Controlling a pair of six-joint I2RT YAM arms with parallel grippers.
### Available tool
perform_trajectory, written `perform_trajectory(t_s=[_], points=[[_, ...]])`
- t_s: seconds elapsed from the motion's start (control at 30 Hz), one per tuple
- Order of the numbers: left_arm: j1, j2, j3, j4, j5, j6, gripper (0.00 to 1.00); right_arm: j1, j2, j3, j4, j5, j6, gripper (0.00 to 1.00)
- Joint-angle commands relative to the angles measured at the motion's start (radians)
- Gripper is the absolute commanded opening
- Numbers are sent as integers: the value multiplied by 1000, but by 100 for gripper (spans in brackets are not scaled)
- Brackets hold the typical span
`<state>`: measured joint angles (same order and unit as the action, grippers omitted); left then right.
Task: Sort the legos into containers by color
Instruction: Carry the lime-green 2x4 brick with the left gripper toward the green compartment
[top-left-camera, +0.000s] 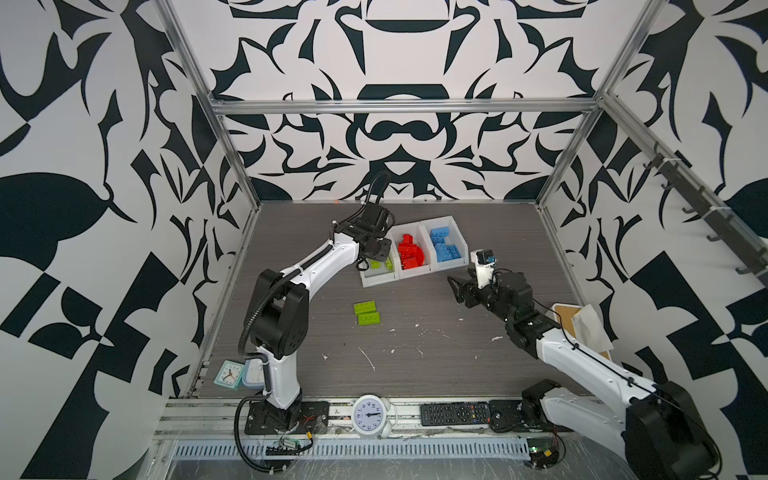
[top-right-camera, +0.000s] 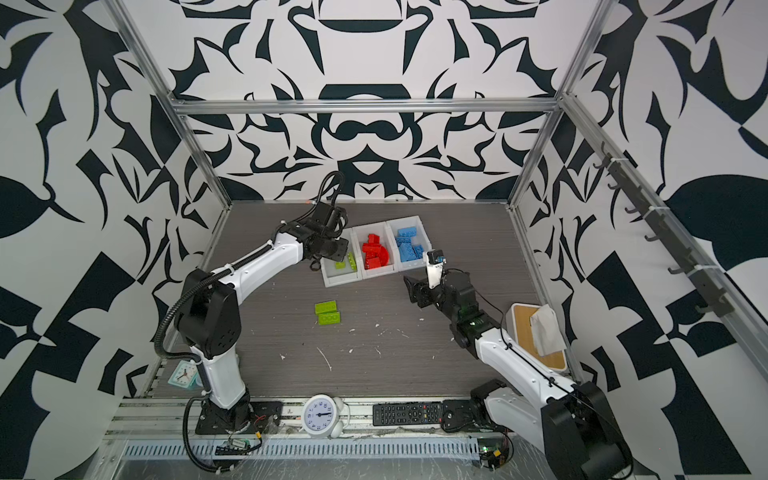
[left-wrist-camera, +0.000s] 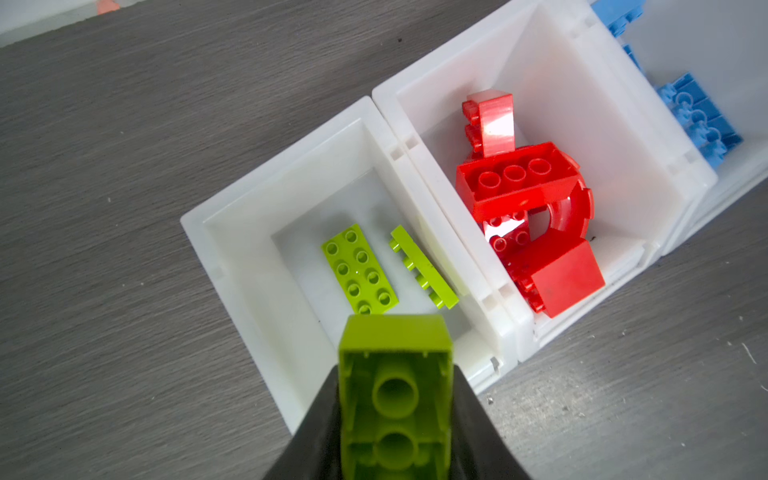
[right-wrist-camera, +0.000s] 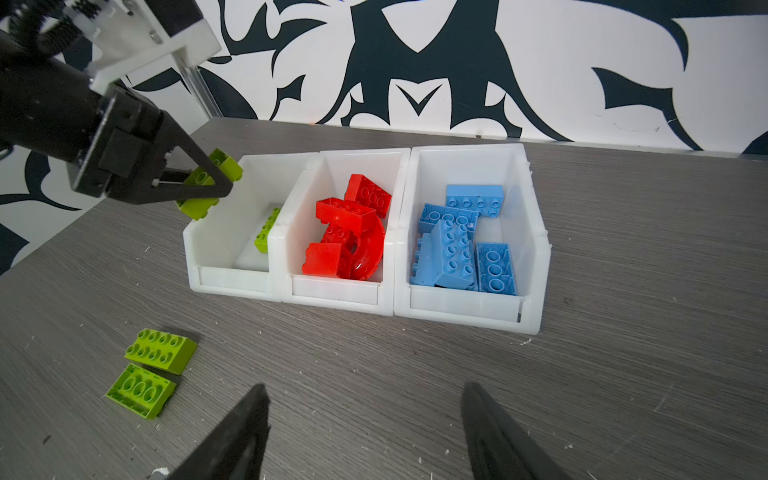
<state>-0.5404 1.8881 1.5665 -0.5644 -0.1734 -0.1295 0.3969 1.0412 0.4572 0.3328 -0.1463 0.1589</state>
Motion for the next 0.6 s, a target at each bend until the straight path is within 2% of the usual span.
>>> perform_trajectory(t_s=[0.0, 0.23, 0.3, 0.33, 0.43, 0.57], points=[[31, 53, 44, 0, 24, 25, 31, 2, -19, 35, 22, -11, 9, 75], [41, 142, 120, -18, 37, 34, 31, 2, -24, 40, 13, -17, 13, 75], [44, 163, 132, -18, 47, 30, 36, 2, -21, 49, -1, -22, 11, 75], [47, 170, 137, -18, 53, 29, 42, 2, -21, 48, -1, -21, 10, 75], [49, 163, 150, -37, 58, 14, 72, 3, -21, 48, -2, -19, 11, 76], [49, 79, 105, -51, 56, 0, 79, 2, -20, 49, -3, -20, 12, 76]])
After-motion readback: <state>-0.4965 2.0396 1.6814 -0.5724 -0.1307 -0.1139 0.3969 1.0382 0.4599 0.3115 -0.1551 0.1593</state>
